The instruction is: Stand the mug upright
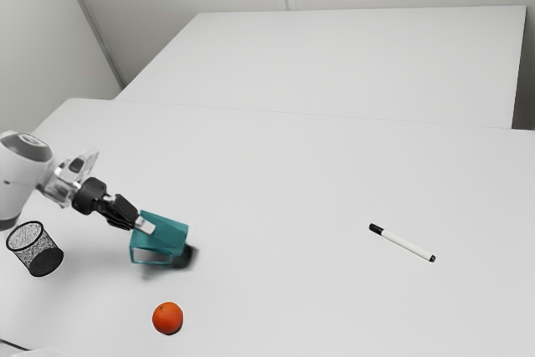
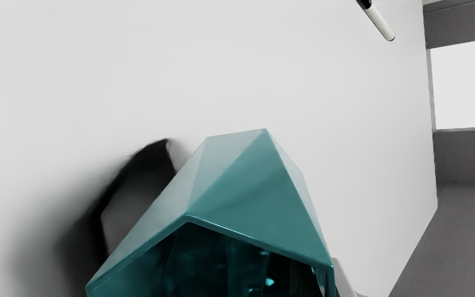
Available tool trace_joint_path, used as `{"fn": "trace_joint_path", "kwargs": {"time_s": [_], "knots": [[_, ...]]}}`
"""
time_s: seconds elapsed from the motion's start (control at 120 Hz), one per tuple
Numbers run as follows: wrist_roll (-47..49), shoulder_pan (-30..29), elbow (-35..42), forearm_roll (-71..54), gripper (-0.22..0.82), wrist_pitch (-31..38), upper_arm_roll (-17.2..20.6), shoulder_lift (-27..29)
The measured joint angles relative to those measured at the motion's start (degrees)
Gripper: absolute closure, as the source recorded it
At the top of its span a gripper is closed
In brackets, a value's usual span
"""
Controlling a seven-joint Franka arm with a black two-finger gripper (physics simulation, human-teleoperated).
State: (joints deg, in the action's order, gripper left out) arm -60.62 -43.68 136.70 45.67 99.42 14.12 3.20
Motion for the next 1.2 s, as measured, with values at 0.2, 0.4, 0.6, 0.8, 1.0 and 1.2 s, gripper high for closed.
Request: {"fn": "trace_joint_path", "kwargs": {"time_s": [0.2, 0.4, 0.6, 0.8, 1.0, 1.2], "knots": [[2.5, 2.9, -0.7, -7.1, 0.79, 7.8, 11.3, 6.5], [10.5, 3.5, -2.3, -18.1, 0.79, 16.3, 21.0, 7.7], [18.4, 3.5, -3.0, -26.0, 0.79, 23.4, 26.2, 7.1], [26.8, 3.6, -4.1, -36.8, 0.79, 28.0, 30.8, 4.8], [34.2, 4.0, -7.8, -42.5, 0.79, 26.8, 31.9, 1.0], [40.4, 4.6, -8.8, -44.9, 0.79, 22.3, 32.5, -1.0]]}}
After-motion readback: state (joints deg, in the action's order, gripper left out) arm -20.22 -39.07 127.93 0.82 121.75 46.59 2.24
